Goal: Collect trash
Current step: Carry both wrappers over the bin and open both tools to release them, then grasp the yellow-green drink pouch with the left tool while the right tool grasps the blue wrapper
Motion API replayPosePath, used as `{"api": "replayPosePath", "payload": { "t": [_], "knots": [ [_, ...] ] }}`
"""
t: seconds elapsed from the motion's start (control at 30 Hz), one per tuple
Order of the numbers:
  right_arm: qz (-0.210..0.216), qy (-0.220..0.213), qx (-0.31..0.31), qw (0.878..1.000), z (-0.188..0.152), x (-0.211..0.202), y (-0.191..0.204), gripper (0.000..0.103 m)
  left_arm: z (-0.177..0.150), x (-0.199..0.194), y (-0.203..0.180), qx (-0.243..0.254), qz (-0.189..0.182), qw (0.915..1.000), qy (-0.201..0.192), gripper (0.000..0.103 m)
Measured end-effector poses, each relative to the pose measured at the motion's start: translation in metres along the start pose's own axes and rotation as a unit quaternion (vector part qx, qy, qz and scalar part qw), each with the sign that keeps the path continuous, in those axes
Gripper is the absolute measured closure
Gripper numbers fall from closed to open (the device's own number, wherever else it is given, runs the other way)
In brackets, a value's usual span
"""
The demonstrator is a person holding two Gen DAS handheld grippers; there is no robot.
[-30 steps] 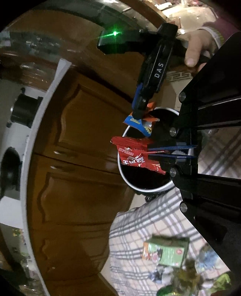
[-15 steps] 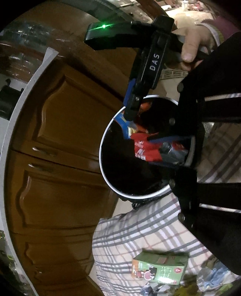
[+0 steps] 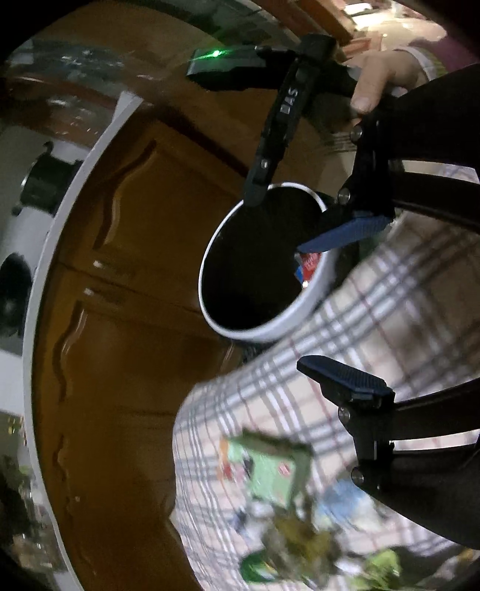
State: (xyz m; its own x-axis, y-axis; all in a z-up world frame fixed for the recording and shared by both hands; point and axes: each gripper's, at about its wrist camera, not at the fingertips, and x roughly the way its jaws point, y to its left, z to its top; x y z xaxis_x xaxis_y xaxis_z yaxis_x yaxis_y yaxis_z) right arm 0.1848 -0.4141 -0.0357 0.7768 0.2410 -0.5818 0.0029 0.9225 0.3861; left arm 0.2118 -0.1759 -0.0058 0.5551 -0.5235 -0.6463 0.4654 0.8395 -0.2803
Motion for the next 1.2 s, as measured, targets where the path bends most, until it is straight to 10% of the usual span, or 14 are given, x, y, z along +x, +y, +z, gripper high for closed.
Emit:
{"api": "replayPosePath", "payload": {
  "t": [1.2],
  "knots": [
    [0.114, 0.060, -0.079, 0.989, -0.088, 0.024, 0.160, 0.011, -0.091, -0.141, 0.150, -0.102, 0.149, 0.9830, -0.033, 0.044]
  ]
}}
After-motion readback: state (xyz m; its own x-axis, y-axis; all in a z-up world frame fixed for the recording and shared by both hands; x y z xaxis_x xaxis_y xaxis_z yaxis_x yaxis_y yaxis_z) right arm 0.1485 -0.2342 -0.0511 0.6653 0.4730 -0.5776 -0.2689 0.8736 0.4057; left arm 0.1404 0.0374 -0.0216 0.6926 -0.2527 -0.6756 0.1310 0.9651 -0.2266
